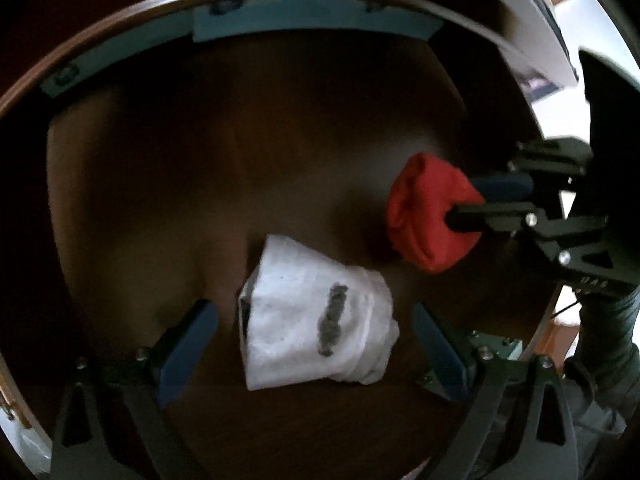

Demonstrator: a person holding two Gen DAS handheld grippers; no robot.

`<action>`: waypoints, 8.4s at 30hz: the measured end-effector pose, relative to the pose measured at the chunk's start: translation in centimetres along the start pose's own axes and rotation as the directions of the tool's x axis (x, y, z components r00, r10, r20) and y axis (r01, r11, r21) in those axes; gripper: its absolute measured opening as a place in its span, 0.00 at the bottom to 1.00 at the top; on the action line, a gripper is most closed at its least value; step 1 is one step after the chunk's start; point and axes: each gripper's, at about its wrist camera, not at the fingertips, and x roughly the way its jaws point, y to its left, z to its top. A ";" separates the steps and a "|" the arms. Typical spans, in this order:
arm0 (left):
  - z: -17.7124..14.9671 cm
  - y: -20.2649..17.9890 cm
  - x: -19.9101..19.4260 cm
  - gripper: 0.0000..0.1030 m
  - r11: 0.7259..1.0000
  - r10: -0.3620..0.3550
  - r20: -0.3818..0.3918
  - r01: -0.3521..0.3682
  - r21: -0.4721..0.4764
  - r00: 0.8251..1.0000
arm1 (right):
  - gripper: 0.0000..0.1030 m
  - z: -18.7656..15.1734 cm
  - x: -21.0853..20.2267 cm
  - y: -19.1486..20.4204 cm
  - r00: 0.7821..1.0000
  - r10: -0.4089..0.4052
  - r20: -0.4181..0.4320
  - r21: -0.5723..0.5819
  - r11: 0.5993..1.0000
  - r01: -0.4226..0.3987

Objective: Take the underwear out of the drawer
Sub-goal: 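Grasp the white sock with the left tool, then lift the white sock with the left tool over the tray while the right tool lifts the red sock, then drop the white sock into the tray with the left tool while the right tool releases the red sock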

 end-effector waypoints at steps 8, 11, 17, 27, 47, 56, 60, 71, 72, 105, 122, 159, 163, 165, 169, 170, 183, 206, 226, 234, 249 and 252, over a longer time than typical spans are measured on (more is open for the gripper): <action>1.3 -2.9 2.2 0.88 0.997 0.048 -0.052 -0.045 0.057 0.997 | 0.18 0.1 0.0 0.2 1.000 0.003 0.003 0.003 1.000 -0.003; 1.3 -3.8 2.9 0.79 0.995 0.067 -0.069 -0.061 0.080 0.995 | 0.18 0.1 0.2 0.3 1.000 0.002 0.002 0.005 1.000 -0.002; 1.5 -4.7 3.6 0.63 0.995 0.051 -0.066 -0.045 0.087 0.997 | 0.18 0.2 0.2 0.2 1.000 0.005 0.009 0.009 1.000 -0.006; 0.1 -5.2 3.2 0.25 0.994 0.033 0.048 -0.038 0.105 0.998 | 0.18 0.2 0.0 0.3 1.000 -0.008 0.022 0.015 1.000 0.008; -1.3 -2.6 -2.1 0.24 0.989 0.131 0.446 -0.146 -0.001 0.886 | 0.18 -0.8 -2.1 1.4 0.992 -0.030 0.124 -0.045 0.998 0.036; -1.9 -3.1 -2.8 0.24 0.968 0.216 0.541 -0.250 -0.011 0.813 | 0.18 -1.8 -3.5 1.9 0.981 -0.041 0.188 -0.068 0.996 0.054; -2.8 -3.0 -3.4 0.24 0.965 0.225 0.573 -0.261 -0.020 0.788 | 0.18 -2.4 -4.3 2.0 0.974 -0.039 0.224 -0.072 0.996 0.056; -5.6 -2.0 -6.3 0.24 0.955 0.258 0.640 -0.289 -0.058 0.724 | 0.18 -4.2 -6.2 1.8 0.953 -0.036 0.301 -0.084 0.994 0.064; -5.7 -2.0 -6.5 0.24 0.955 0.262 0.645 -0.291 -0.063 0.718 | 0.18 -4.4 -6.5 1.8 0.951 -0.036 0.308 -0.085 0.994 0.065; -6.7 -3.3 -11.5 0.23 0.917 0.327 0.810 -0.370 -0.148 0.487 | 0.18 -10.2 -12.1 4.6 0.800 -0.069 0.597 -0.177 0.960 0.216; -7.3 -3.5 -14.6 0.24 0.906 0.333 0.865 -0.381 -0.183 0.376 | 0.18 -8.9 -13.2 4.8 0.758 -0.060 0.650 -0.158 0.964 0.212; -4.1 -4.4 -19.0 0.24 0.870 0.316 0.899 -0.471 -0.148 0.303 | 0.18 -4.7 -19.7 7.6 0.659 -0.038 0.752 -0.120 0.974 0.193; -3.3 -4.1 -19.4 0.24 0.864 0.320 0.896 -0.482 -0.144 0.306 | 0.18 -3.5 -20.6 8.0 0.653 -0.043 0.756 -0.125 0.970 0.209; -2.9 -3.9 -19.7 0.24 0.861 0.325 0.894 -0.487 -0.146 0.307 | 0.18 -2.7 -21.1 8.2 0.651 -0.046 0.758 -0.128 0.968 0.218; -1.9 -3.3 -20.5 0.24 0.857 0.332 0.890 -0.495 -0.146 0.313 | 0.18 -1.1 -21.8 8.3 0.646 -0.066 0.761 -0.126 0.961 0.247; -1.6 -3.1 -20.7 0.24 0.854 0.336 0.889 -0.498 -0.149 0.312 | 0.18 -0.6 -22.0 8.3 0.644 -0.072 0.762 -0.123 0.960 0.253; 3.7 -2.2 -22.6 0.24 0.852 0.345 0.863 -0.509 -0.122 0.369 | 0.18 5.0 -23.6 4.6 0.648 -0.176 0.741 -0.015 0.961 0.277; 12.2 -0.7 -21.0 0.24 0.889 0.352 0.773 -0.446 -0.101 0.527 | 0.18 10.4 -19.3 -1.4 0.762 -0.242 0.600 0.096 0.968 0.232; 12.7 -1.7 -18.2 0.38 0.842 0.404 0.756 -0.532 -0.088 0.515 | 0.20 12.8 -15.7 -3.5 0.813 -0.289 0.505 0.136 0.957 0.256; 12.2 -2.4 -17.8 0.60 0.831 0.407 0.768 -0.549 -0.087 0.495 | 0.25 13.2 -15.6 -3.7 0.821 -0.296 0.489 0.143 0.955 0.260; 7.0 -4.8 -21.3 0.92 0.849 0.353 0.846 -0.517 -0.110 0.399 | 0.65 9.4 -18.8 0.3 0.736 -0.334 0.589 0.123 0.937 0.326; 5.8 -5.2 -21.7 0.97 0.854 0.343 0.856 -0.507 -0.113 0.386 | 0.68 8.4 -19.6 1.1 0.717 -0.338 0.610 0.129 0.935 0.331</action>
